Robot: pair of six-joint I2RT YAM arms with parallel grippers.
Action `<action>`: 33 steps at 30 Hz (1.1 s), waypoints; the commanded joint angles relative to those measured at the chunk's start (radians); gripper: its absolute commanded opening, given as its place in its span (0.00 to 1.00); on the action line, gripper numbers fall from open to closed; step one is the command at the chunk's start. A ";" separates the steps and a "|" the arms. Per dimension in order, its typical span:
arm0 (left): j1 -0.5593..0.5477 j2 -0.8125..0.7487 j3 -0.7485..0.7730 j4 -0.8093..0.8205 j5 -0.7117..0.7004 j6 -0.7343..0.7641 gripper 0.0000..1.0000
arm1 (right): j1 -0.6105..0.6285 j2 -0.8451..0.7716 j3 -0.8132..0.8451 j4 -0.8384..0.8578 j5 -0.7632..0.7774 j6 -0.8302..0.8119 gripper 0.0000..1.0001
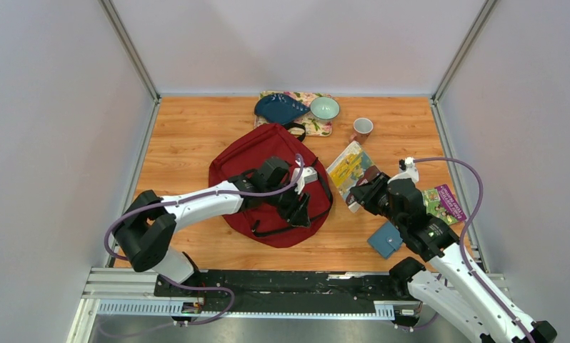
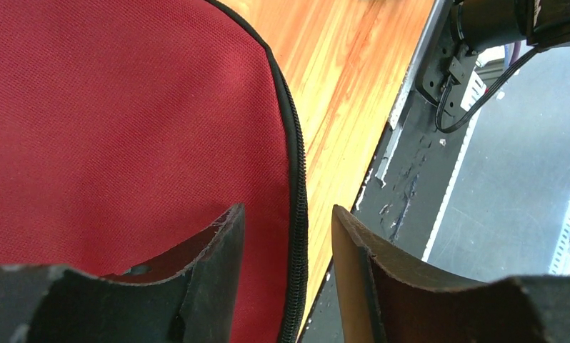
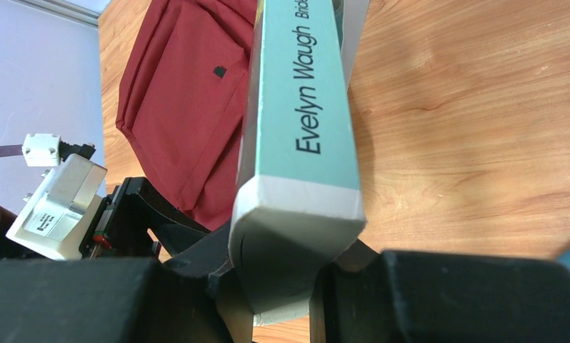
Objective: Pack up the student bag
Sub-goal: Place the book in the student bag.
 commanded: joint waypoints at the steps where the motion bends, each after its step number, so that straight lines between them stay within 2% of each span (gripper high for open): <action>1: -0.001 0.014 0.034 0.007 0.035 0.007 0.56 | 0.002 -0.022 0.063 0.112 0.016 -0.004 0.00; 2: -0.003 0.017 0.034 0.006 0.036 0.007 0.56 | 0.001 -0.021 0.062 0.112 0.015 -0.003 0.00; 5: -0.001 0.024 0.037 0.006 0.035 0.007 0.45 | 0.002 -0.020 0.063 0.112 0.016 -0.004 0.00; 6: -0.001 0.020 0.037 0.009 0.032 0.005 0.35 | 0.002 -0.018 0.063 0.112 0.016 -0.004 0.00; 8: -0.001 0.016 0.034 0.012 0.027 0.000 0.26 | 0.002 -0.018 0.063 0.112 0.016 -0.006 0.00; 10: -0.001 0.007 0.039 0.015 0.021 -0.003 0.24 | 0.002 -0.017 0.063 0.112 0.016 -0.007 0.00; 15: -0.001 -0.036 0.036 0.033 -0.001 -0.001 0.03 | 0.001 -0.017 0.065 0.111 0.015 -0.007 0.00; 26: -0.003 -0.128 0.048 0.036 -0.031 -0.009 0.00 | -0.001 -0.020 0.069 0.098 0.007 -0.010 0.00; 29: -0.001 -0.153 0.045 0.024 -0.105 -0.019 0.00 | -0.004 -0.029 0.074 0.089 0.004 -0.012 0.00; 33: -0.003 -0.246 0.017 0.030 -0.316 -0.029 0.00 | -0.003 -0.055 0.094 0.049 0.012 -0.015 0.00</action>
